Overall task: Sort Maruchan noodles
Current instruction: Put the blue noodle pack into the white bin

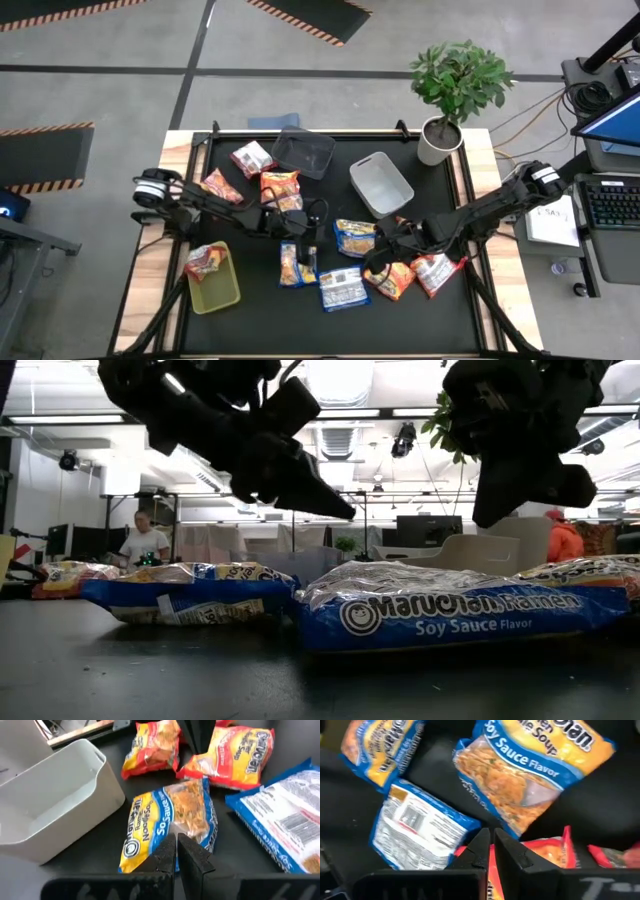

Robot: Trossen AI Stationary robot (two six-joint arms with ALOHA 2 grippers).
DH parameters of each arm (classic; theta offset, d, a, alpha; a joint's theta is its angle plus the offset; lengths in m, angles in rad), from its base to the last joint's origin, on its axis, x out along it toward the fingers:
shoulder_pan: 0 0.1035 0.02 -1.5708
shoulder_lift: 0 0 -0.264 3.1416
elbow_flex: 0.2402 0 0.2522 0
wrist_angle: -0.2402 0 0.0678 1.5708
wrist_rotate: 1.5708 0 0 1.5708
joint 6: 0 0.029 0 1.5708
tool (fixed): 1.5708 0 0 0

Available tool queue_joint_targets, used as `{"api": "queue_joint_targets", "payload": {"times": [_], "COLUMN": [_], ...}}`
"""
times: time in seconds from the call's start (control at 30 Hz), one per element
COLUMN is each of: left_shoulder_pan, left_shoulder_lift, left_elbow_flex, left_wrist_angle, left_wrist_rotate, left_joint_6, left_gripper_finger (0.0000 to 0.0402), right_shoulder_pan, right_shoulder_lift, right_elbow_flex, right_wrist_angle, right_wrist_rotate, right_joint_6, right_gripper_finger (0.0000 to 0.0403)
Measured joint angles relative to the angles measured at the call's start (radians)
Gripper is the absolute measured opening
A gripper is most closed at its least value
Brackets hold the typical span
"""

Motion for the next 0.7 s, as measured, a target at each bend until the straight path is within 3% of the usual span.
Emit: {"api": "queue_joint_targets", "payload": {"times": [0.13,0.5,0.7], "left_shoulder_pan": [0.002,0.005,0.01], "left_shoulder_lift": [0.041,0.168,0.235], "left_elbow_flex": [0.0,0.056,0.131], "left_wrist_angle": [0.07,0.149,0.145], "left_wrist_rotate": [0.001,0.002,0.002], "left_joint_6": [-0.001,-0.036,-0.034], "left_gripper_finger": [0.0,0.0,0.0], "right_shoulder_pan": [0.0,-0.014,-0.014], "right_shoulder_lift": [-0.004,-0.019,-0.064], "right_elbow_flex": [0.0,-0.012,-0.063], "right_wrist_angle": [-0.04,-0.096,-0.098], "right_wrist_rotate": [-0.002,0.006,0.009], "right_joint_6": [0.015,-0.024,-0.01], "right_gripper_finger": [0.0066,0.0245,0.0309]}}
